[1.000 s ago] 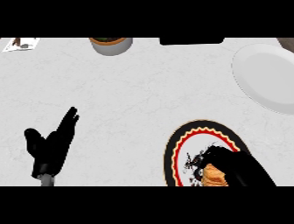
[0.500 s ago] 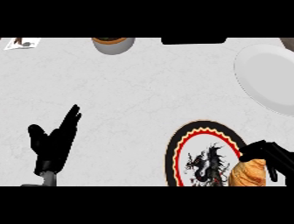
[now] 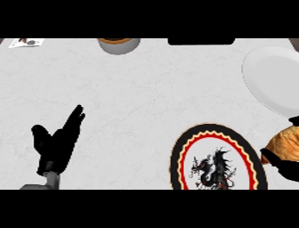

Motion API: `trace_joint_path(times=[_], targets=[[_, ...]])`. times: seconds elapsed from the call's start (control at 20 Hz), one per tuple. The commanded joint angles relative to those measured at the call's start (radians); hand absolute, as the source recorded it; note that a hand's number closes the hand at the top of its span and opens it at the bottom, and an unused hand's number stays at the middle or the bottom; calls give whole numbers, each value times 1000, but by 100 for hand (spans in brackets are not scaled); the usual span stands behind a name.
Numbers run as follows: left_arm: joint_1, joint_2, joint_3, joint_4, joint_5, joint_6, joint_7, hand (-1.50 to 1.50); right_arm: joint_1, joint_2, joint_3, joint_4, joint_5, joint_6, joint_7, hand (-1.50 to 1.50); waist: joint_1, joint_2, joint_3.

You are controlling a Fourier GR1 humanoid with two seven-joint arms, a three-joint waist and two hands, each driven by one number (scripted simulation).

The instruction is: Pick the croissant from the plate and place it in the plate

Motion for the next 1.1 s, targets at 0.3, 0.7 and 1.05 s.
trace_joint_path(times=[0.3, 0.7, 1.05], targets=[[0, -25, -23, 32, -13, -7, 41, 0, -344, -54, -257, 633, -95, 18, -280, 150, 24, 11, -6], [-44, -39, -18, 65, -17, -19, 32, 0, -713, -97, -285, 1170, -36, 11, -469, 150, 46, 19, -5], [-47, -25, -7, 54, -11, -38, 26, 0, -827, -187, -281, 1455, 28, 41, -419, 150, 83, 37, -4]])
